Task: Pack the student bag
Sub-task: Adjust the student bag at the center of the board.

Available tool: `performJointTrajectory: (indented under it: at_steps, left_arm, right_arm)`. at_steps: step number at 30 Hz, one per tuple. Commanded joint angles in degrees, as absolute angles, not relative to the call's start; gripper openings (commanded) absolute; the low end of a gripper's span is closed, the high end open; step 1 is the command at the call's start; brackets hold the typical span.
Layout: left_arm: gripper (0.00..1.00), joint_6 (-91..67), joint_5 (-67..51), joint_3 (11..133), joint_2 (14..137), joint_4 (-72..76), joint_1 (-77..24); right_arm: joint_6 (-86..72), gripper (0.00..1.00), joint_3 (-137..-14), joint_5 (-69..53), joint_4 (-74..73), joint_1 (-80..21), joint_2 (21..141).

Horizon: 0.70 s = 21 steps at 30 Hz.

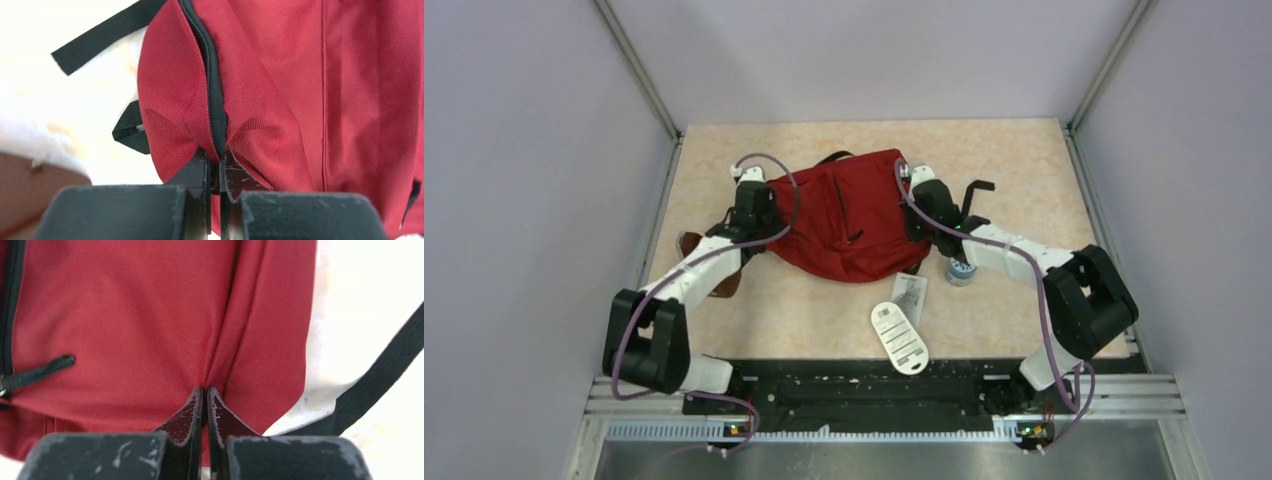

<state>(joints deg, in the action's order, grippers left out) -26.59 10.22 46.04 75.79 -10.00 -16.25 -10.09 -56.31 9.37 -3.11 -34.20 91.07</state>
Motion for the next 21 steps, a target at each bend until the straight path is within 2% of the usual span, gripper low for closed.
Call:
performJointTrajectory:
  at_steps: [1,4,5,8,10,11,12,15,16,18,21]
  left_arm:
    - [0.00,-22.4,8.1,55.6,84.4,-2.3,-13.6]
    - [0.01,-19.0,6.7,61.7,89.3,-4.3,-13.5]
    - [0.08,-18.2,6.8,64.1,90.7,-6.4,-13.5]
    - [0.46,-16.7,7.5,69.4,93.1,-12.7,-13.6]
    - [0.63,-16.0,8.0,70.0,92.6,-13.4,-13.7]
    - [0.75,-15.6,8.1,69.7,91.8,-13.6,-13.7]
    - [0.80,-15.5,8.3,69.1,90.7,-13.8,-13.8]
    - [0.88,-15.2,7.7,67.1,86.4,-14.4,-14.5]
    - [0.89,-15.3,6.5,66.1,84.9,-14.2,-14.7]
    - [0.89,-15.1,1.1,63.0,81.3,-12.1,-15.3]
    - [0.90,-14.9,-7.8,57.3,76.8,-7.0,-16.9]
  right_arm:
    - [-11.6,0.00,-56.6,5.1,-4.4,-33.9,87.9]
    - [-15.2,0.00,-53.8,1.9,-4.8,-34.0,85.4]
    - [-16.4,0.00,-52.9,0.7,-4.9,-34.1,84.6]
    - [-18.0,0.00,-50.9,0.3,-5.3,-35.2,81.7]
    - [-17.8,0.00,-51.0,0.5,-6.3,-35.4,80.2]
    - [-17.4,0.01,-51.6,1.6,-7.1,-35.4,79.4]
    - [-16.6,0.08,-52.3,2.7,-7.8,-35.4,78.7]
    - [-12.4,0.48,-54.4,3.8,-8.1,-35.4,76.6]
    - [-10.4,0.56,-54.7,3.1,-7.6,-35.4,76.1]
    - [-6.3,0.64,-55.1,-0.3,-5.4,-35.4,75.5]
    - [-0.7,0.66,-55.2,-6.9,-1.2,-35.5,76.0]
